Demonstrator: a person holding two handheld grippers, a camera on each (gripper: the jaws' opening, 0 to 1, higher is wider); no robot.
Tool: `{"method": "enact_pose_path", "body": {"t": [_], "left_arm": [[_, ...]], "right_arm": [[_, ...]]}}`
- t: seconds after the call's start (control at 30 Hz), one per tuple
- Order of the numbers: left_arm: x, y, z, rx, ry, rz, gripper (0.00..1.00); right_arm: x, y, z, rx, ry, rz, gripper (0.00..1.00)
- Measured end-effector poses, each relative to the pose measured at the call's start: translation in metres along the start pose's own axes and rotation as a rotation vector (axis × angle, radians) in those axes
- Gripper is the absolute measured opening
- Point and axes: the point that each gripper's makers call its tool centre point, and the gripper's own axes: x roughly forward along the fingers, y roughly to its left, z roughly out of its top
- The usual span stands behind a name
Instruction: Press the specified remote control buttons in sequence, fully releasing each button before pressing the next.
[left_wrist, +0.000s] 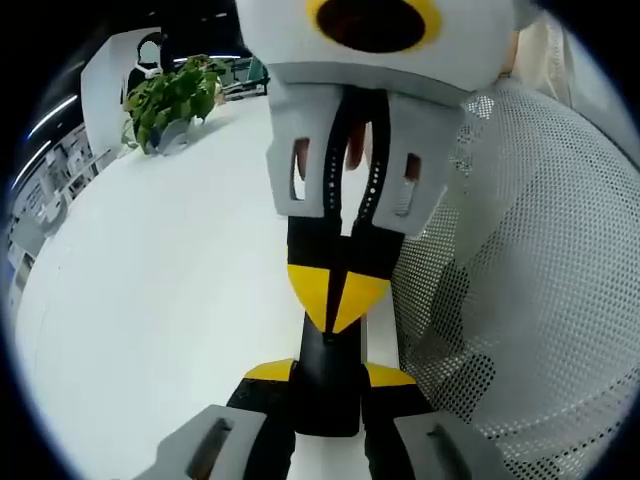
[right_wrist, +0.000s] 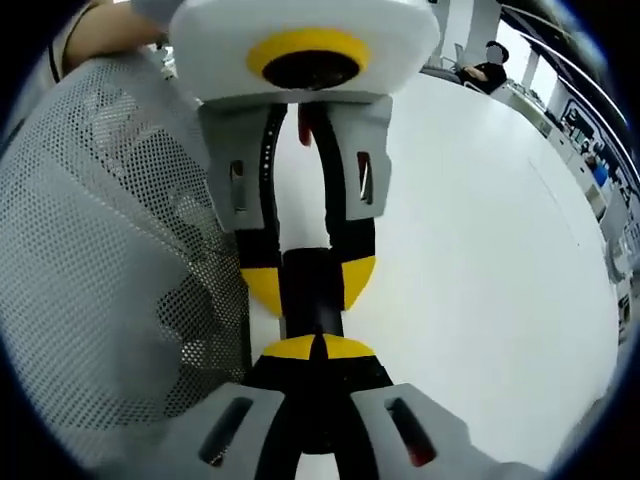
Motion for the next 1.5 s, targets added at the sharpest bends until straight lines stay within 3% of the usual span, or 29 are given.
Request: {"method": "enact_pose_path", "body": {"t": [0.1,0.5,0.73,1.13,1.5], "left_arm": [[0.0,0.0,0.0001,0.001,0.0,0.0,0.24],[0.0001,-0.0005,0.0005,-0.002,-0.014,-0.005,0.24],[0.0009,-0.0001,-0.0001,0.0,-0.012,-0.004,0.24],[0.0017,0.0004,-0.0005,-0.01,-0.019,-0.006,0.24],[0.0012,-0.0003,0.0002,-0.01,-0.019,-0.006,0.24]], "right_arm": [[0.0002,0.0006,-0.0003,-0.014,-0.001,-0.007,0.0],[0.0006,0.0033,0.0007,-0.206,0.062,-0.053,0.0],[-0.001,0.0018,0.001,-0.145,0.023,-0.091,0.0],[-0.002,-0.0017,0.0008,0.063,-0.069,-0.033,0.0],[0.0005,-0.0002,0.0039,0.046,-0.073,-0.028,0.0]]}}
